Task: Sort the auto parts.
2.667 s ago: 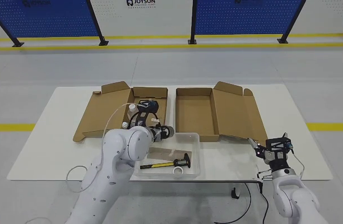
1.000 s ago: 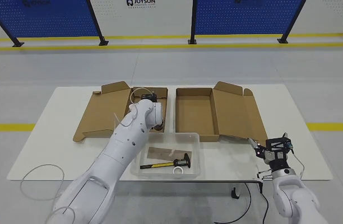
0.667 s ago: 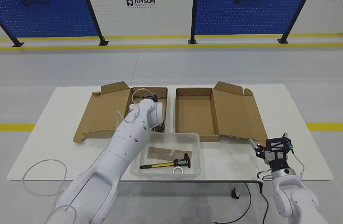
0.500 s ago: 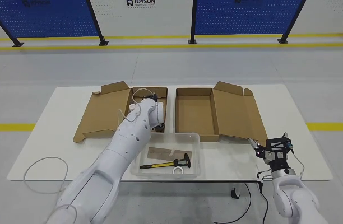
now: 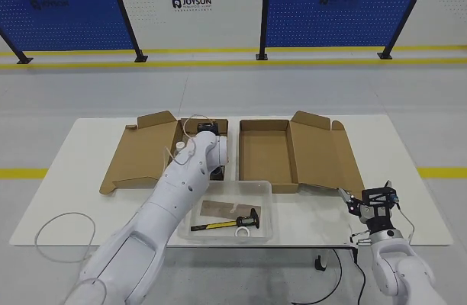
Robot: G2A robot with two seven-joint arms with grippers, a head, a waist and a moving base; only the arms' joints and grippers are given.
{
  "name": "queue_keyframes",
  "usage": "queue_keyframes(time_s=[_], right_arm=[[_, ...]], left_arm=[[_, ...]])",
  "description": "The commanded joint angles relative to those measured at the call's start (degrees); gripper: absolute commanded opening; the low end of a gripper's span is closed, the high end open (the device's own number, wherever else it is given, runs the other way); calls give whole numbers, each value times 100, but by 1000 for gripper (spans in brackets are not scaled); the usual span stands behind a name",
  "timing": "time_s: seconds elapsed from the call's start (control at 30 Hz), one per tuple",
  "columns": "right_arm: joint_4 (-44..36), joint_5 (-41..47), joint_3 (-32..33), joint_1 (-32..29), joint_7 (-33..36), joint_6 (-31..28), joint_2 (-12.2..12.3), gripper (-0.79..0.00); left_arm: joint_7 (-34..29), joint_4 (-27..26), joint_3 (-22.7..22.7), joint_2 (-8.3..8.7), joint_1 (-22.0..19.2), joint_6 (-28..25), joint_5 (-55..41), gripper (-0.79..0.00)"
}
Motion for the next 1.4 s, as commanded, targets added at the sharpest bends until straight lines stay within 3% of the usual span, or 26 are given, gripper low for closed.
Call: queue_keyframes(time_s=[0.0,0.17,0.4,0.6,0.77,1.07,1.37], right_arm=[[0,0,0,0,0,0,0,0],[0,0,0,0,0,0,0,0],[0,0,0,0,0,0,0,0],[0,0,0,0,0,0,0,0],[0,0,0,0,0,0,0,0],[0,0,0,0,0,0,0,0],[0,0,0,0,0,0,0,0]], left_arm=[[-30,-341,-50,49,124,42,147,0],[-336,-1611,-257,235,641,19,644,0],[-666,-4167,-658,538,1781,-297,1736,0],[-195,-6106,-1109,753,3001,-916,2504,0],[455,-7317,-1556,883,4112,-1100,3005,0],[1534,-8390,-2525,987,5698,-771,3230,0],[1714,-8731,-3011,985,6517,-312,3372,0]])
